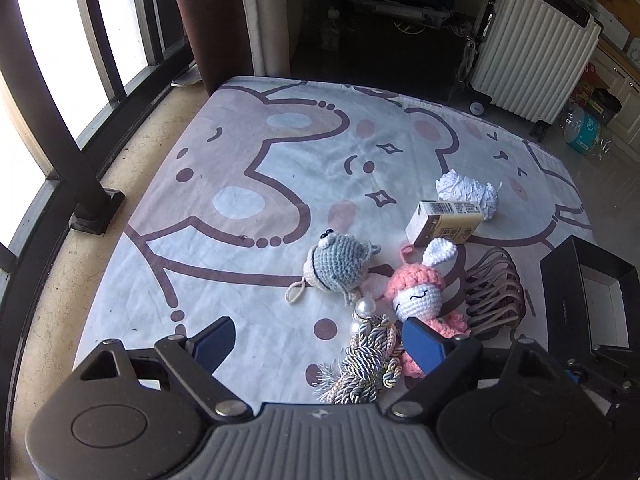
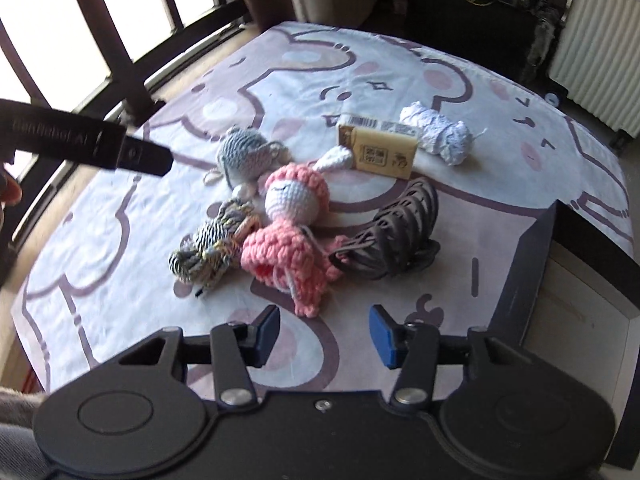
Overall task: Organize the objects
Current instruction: 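Lower the right gripper onto the pink bunny doll and close it, then lower the left gripper onto the pearl-beaded rope toy and close it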
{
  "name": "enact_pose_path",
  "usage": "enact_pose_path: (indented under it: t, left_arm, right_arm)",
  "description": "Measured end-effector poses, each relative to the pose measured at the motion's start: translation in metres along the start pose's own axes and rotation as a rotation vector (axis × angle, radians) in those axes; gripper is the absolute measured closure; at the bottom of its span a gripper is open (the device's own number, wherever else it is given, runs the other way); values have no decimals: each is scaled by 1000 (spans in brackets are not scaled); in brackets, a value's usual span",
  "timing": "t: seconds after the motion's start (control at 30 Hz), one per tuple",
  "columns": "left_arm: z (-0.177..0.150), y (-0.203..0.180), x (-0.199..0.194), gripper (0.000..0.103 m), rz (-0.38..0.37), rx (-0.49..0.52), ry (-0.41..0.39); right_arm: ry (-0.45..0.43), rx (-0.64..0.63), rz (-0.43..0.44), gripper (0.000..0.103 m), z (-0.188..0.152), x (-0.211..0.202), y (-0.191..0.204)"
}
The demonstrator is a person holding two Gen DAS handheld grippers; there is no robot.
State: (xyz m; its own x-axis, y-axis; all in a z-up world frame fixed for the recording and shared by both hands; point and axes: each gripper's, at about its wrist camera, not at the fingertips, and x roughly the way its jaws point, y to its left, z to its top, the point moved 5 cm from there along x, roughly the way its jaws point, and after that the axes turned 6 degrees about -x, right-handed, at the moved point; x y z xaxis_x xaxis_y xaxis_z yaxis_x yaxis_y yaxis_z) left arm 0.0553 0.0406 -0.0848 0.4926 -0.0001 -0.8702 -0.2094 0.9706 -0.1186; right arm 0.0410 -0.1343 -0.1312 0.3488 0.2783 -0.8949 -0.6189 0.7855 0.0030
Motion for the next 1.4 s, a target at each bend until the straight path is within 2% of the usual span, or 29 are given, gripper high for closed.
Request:
enact_pose_path:
  t: [0.17,0.23,0.43,0.63,0.77,0.87,0.9,0.93,0.97,1.1,1.13,1.4]
  left_arm:
    - [1,5,8,15,-2,-2,20]
    - [1,7,11,15,-3,-4,25]
    - [-4,11,28,20,-22,0,88]
    - [-11,14,44,23,-47,-12,144]
    - [-12,11,49,23,-59,-6,161]
    - [-13,8,53,23,-64,-1,173]
    - [-13,7,54,23,-65,1,177]
    - [-14,6,55,23,-66,3,181]
    - [-14,5,56,23,-66,6,184]
    - [-16,3,60,24,-60,3,196]
    - [-16,3,62,24,-58,0,200]
    - [-21,-6,64,26,-40,15,207]
  right_arm:
    - [37,-153,21,55,-3,19,20]
    - [40,-193,23,59,-2,25,24]
    - [23,-200,24,68,9,40,23]
    - [41,-238,-18,68,14,57,23]
    - [45,-246,-59,58,15,65,19]
    - [28,-262,-51,59,17,67,20]
    - [26,-266,-43,62,17,68,20]
    - [29,-267,-23,71,17,67,20]
    - [36,-265,7,77,17,67,22]
    - [62,-271,48,84,15,63,23]
    - [73,-263,70,92,12,61,23]
    - [114,-236,161,92,-9,37,21]
